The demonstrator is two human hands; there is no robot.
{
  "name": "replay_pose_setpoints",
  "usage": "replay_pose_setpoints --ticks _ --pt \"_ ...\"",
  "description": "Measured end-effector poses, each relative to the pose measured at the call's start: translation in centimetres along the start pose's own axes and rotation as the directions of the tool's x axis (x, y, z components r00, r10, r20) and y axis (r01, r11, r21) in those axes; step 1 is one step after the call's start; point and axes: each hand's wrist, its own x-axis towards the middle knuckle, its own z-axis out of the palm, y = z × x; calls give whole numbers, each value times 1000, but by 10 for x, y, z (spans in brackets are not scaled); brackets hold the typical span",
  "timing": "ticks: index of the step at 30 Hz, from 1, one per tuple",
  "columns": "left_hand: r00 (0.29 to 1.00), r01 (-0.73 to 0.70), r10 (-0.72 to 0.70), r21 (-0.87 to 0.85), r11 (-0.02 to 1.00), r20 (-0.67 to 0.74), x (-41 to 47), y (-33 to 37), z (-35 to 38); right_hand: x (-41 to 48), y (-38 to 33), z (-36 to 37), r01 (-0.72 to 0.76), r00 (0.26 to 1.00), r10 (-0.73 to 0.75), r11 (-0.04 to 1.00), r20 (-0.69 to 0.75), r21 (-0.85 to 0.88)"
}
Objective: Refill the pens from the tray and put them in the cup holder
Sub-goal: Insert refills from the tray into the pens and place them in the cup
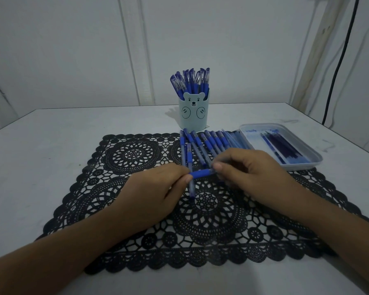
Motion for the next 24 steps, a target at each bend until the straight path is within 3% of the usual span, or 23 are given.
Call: replay_pose_setpoints --ticks 4,12,17,20,24 --pt "999 33 -33 -20 999 -4 0 -2 1 0 1 2 -27 998 22 996 57 80" --pt "998 43 -45 -49 998 -45 2 -5 1 6 3 -6 -18 996 26 994 -81 106" --pt "990 102 -112 -100 990 -90 3 -9 3 12 14 -19 -119 962 137 989 -238 90" --pt "972 191 -210 -175 966 -100 4 -9 3 10 10 -22 -98 991 87 990 -104 -105" --pt "958 252 -274 -210 945 -84 6 -8 3 3 2 -10 128 974 -50 927 223 -352"
